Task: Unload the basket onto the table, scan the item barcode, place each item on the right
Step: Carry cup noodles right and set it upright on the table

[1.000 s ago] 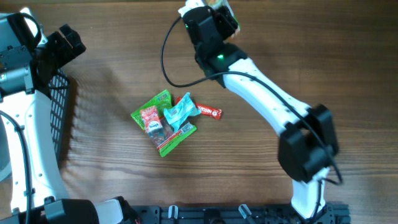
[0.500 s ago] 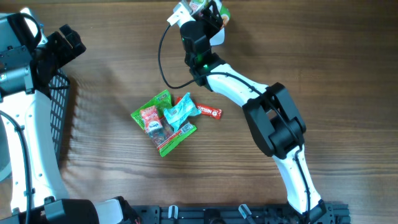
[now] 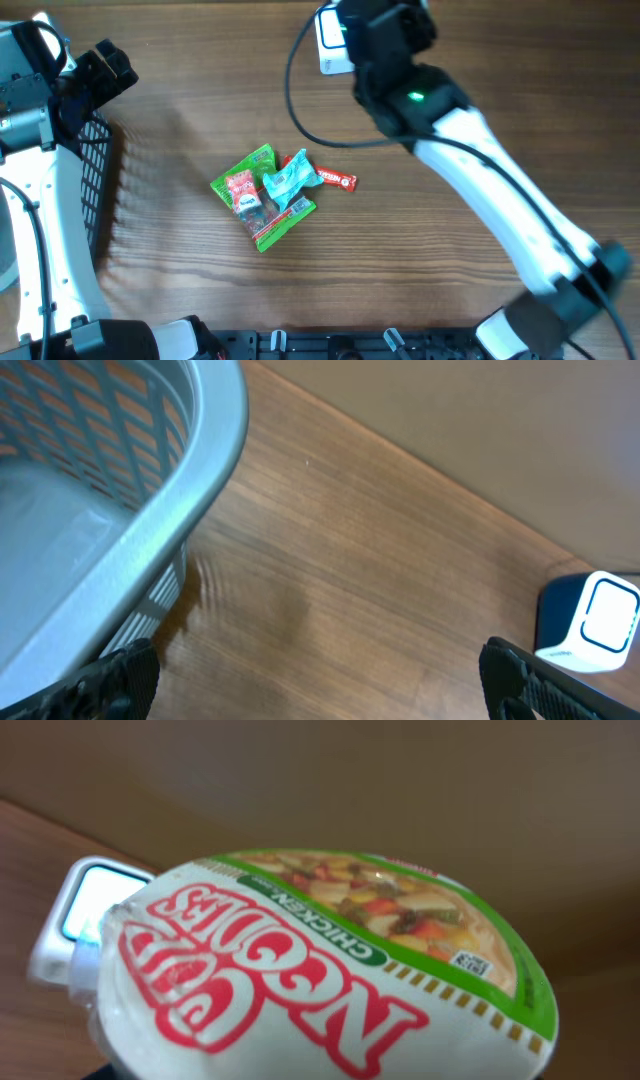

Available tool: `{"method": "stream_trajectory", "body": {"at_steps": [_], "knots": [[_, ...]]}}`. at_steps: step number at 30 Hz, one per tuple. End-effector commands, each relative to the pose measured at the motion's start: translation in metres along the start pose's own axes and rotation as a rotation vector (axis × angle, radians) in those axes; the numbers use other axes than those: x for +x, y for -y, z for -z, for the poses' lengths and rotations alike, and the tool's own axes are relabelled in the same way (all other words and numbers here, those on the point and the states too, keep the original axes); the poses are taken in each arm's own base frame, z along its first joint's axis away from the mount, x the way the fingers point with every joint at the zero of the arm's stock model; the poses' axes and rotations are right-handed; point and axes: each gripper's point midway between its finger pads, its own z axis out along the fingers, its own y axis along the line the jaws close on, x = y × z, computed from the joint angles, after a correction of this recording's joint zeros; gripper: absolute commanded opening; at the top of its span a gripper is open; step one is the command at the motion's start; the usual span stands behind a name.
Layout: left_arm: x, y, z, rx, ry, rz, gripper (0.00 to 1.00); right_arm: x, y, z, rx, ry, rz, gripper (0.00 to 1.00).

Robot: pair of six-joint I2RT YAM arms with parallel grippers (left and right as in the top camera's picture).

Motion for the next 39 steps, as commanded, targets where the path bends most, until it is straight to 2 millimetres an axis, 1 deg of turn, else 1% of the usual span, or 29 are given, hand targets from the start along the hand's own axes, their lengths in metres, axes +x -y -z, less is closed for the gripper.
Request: {"method": "stream_trajectory", "body": {"at_steps": [1,2,3,5,6,7,9,11,13,16,18,19,20,22,23,24,25,26,27,28,29,30,32,34,35,36,37,38,39], "knots": [[-0.006,0.003,0.004,0.012,0.017,0.002,1.0,0.028,0.009,0.039,-0.309,-0.095,-0.353,0.49],[-0.006,0.003,0.004,0.012,0.017,0.002,1.0,0.04,0.013,0.043,-0.35,-0.138,-0.38,0.49],[-0.006,0.003,0.004,0.012,0.017,0.002,1.0,0.07,0.016,0.043,-0.422,-0.257,-0.439,0.49],[-0.006,0.003,0.004,0.012,0.017,0.002,1.0,0.101,0.012,0.034,-0.469,-0.357,-0.466,0.46],[-0.006,0.002,0.004,0.011,0.017,0.002,1.0,0.122,0.007,0.025,-0.486,-0.413,-0.481,0.45],[-0.006,0.003,0.004,0.012,0.017,0.002,1.0,0.136,0.002,0.017,-0.481,-0.441,-0.486,0.45],[-0.006,0.003,0.004,0.012,0.017,0.002,1.0,0.173,-0.023,-0.008,-0.465,-0.481,-0.531,0.45],[-0.006,0.003,0.004,0.012,0.017,0.001,1.0,0.198,-0.035,-0.025,-0.401,-0.493,-0.612,0.45],[-0.006,0.003,0.004,0.012,0.017,0.002,1.0,0.233,-0.033,-0.048,-0.212,-0.483,-0.755,0.45],[-0.006,0.002,0.004,0.011,0.017,0.001,1.0,0.266,-0.035,-0.064,-0.084,-0.416,-0.845,0.45],[-0.006,0.003,0.004,0.012,0.017,0.002,1.0,0.283,-0.026,-0.063,0.0,-0.434,-0.804,0.46],[-0.006,0.003,0.004,0.012,0.017,0.002,1.0,0.287,-0.027,-0.061,-0.017,-0.447,-0.707,0.46],[-0.006,0.003,0.004,0.012,0.017,0.002,1.0,0.292,-0.032,-0.057,-0.082,-0.471,-0.56,0.47],[-0.006,0.003,0.004,0.012,0.017,0.002,1.0,0.308,-0.033,-0.042,-0.153,-0.556,-0.443,0.58],[-0.006,0.003,0.004,0.012,0.017,0.002,1.0,0.32,-0.029,-0.03,-0.213,-0.634,-0.385,0.59],[-0.006,0.003,0.004,0.012,0.017,0.002,1.0,0.328,-0.027,-0.024,-0.237,-0.679,-0.38,0.59],[-0.006,0.002,0.004,0.011,0.017,0.002,1.0,0.343,-0.025,-0.015,-0.272,-0.743,-0.365,0.58],[-0.006,0.003,0.004,0.012,0.017,0.002,1.0,0.354,-0.02,-0.014,-0.253,-0.778,-0.382,0.56],[-0.006,0.003,0.004,0.012,0.017,0.001,1.0,0.362,-0.015,-0.014,-0.244,-0.793,-0.386,0.56],[-0.006,0.003,0.004,0.012,0.017,0.001,1.0,0.366,-0.012,-0.015,-0.241,-0.796,-0.382,0.59],[-0.006,0.003,0.004,0.012,0.017,0.002,1.0,0.366,-0.011,-0.016,-0.238,-0.797,-0.387,0.77],[-0.006,0.003,0.004,0.012,0.017,0.002,1.0,0.366,-0.011,-0.016,-0.238,-0.796,-0.387,0.89],[-0.006,0.003,0.004,0.012,0.017,0.002,1.0,0.366,-0.012,-0.015,-0.245,-0.798,-0.389,1.0],[-0.006,0.002,0.004,0.011,0.017,0.002,1.0,0.363,-0.012,-0.016,-0.251,-0.791,-0.392,1.0],[-0.006,0.002,0.004,0.011,0.017,0.001,1.0,0.354,-0.006,-0.016,-0.248,-0.778,-0.396,1.0],[-0.006,0.003,0.004,0.012,0.017,0.002,1.0,0.34,0.002,-0.015,-0.245,-0.763,-0.402,1.0],[-0.006,0.003,0.004,0.012,0.017,0.001,1.0,0.313,0.016,-0.013,-0.254,-0.728,-0.417,1.0],[-0.006,0.003,0.004,0.012,0.017,0.002,1.0,0.279,0.021,-0.009,-0.324,-0.669,-0.442,1.0],[-0.006,0.002,0.004,0.011,0.017,0.001,1.0,0.243,0.019,-0.002,-0.444,-0.595,-0.454,0.99]]}}
